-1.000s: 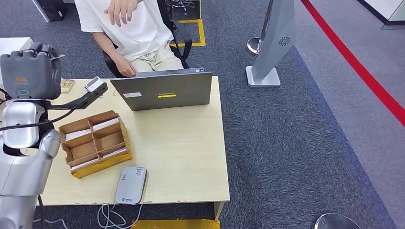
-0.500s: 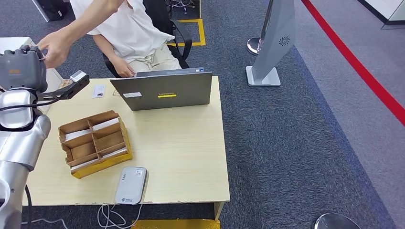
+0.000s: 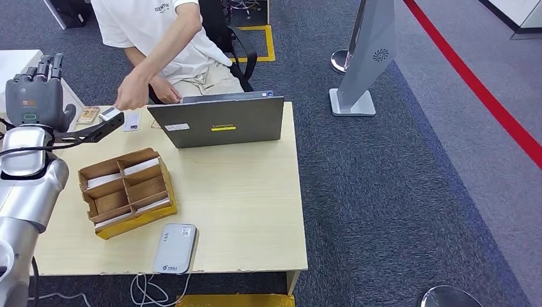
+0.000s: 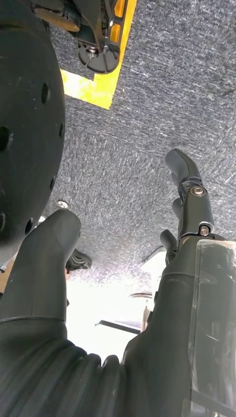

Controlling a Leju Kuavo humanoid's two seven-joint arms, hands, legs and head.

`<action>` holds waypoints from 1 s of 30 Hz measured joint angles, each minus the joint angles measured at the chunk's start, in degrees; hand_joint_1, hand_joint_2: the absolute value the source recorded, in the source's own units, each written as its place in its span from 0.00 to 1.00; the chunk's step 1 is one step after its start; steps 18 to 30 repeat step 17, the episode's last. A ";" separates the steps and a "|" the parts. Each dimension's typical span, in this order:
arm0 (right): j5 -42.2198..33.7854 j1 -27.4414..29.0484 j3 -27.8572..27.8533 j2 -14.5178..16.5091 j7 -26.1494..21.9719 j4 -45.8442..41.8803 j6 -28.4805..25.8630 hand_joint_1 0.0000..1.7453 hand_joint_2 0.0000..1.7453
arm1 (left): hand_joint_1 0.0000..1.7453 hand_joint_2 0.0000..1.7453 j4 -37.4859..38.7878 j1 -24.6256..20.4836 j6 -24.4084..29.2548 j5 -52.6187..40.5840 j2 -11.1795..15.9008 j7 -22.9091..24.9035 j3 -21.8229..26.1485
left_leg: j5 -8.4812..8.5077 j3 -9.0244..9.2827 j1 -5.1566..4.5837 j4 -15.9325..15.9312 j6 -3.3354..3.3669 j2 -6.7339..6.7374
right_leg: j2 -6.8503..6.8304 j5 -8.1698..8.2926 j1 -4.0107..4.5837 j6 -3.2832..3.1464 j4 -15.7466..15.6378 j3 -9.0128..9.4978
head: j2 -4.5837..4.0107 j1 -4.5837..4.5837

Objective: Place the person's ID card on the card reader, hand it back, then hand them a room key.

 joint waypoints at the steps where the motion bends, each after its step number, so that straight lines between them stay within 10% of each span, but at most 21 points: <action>1: -0.26 0.03 0.00 0.00 0.04 0.00 -0.07 0.00 1.00 | 0.00 1.00 -1.31 0.89 -0.20 0.66 -0.10 -0.62 0.23 | 0.00 0.00 0.00 0.00 0.00 0.00 | 0.00 0.00 0.00 0.00 0.00 0.00 | 0.00 0.00; 17: -3.52 0.96 -0.90 0.09 0.74 0.00 -1.13 0.00 1.00 | 0.00 1.00 -33.81 24.75 -9.52 24.72 3.28 -8.09 9.33 | -0.07 0.01 0.00 -0.08 -0.04 0.26 | 0.23 -0.04 0.00 -0.03 0.00 -0.05 | 0.00 -0.03; 30: -3.52 0.96 -0.90 0.09 0.74 0.00 -1.13 0.00 1.00 | 0.00 1.00 -33.81 24.75 -9.52 24.72 3.28 -8.09 9.33 | -0.07 0.01 0.00 -0.08 -0.04 0.26 | 0.23 -0.04 0.00 -0.03 0.00 -0.05 | 0.00 -0.03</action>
